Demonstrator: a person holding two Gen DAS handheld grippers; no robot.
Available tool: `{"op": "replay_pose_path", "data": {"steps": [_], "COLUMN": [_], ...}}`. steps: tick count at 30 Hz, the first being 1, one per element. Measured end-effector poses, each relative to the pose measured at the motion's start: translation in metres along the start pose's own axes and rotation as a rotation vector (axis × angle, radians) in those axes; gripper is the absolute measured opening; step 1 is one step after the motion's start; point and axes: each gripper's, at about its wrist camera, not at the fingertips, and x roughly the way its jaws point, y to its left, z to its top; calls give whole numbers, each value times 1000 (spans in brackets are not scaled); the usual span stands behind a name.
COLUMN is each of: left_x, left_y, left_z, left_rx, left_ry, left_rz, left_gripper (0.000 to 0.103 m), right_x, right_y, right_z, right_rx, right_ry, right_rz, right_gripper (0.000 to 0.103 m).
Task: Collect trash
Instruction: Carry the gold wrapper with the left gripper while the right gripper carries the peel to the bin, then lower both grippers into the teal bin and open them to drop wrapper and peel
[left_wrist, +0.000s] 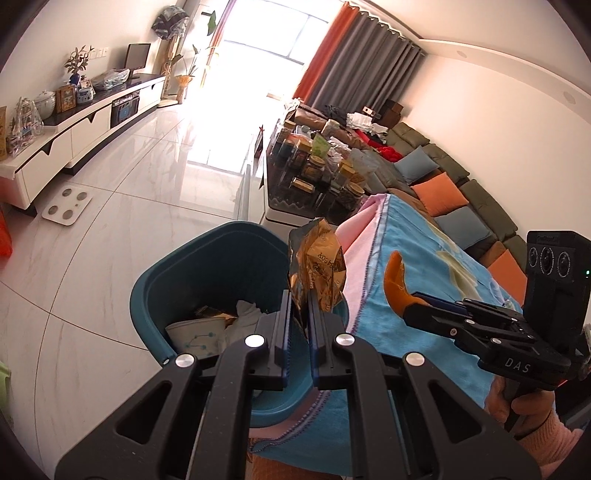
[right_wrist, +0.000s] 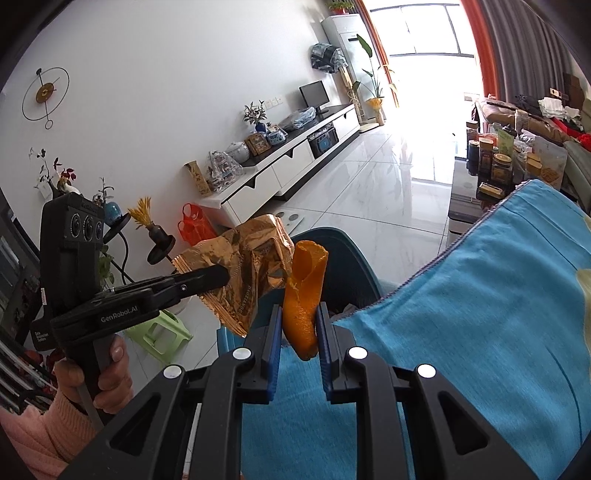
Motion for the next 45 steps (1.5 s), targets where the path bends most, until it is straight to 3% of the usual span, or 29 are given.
{"op": "replay_pose_path", "data": {"steps": [29,34,38,45], "left_x": [90,109,122,106], "left_y": [24,35,40,29], "left_z": [10,9,3,-1], "left_rx": [-44,-71,-108,-77], "left_ry": [79,91,104,62], "left_rz": [93,96,98,78], "left_gripper": [9,19,23,31], "right_x": [79,81,76,55], "right_y": [7,-1,-4,-14], "right_z": [30,30,28,21], "right_rx": [34,74,87,97], "right_ry": [141,143,127,94], "right_rz": [-48,-48,-41,-21], "right_gripper": [20,29,29,29]}}
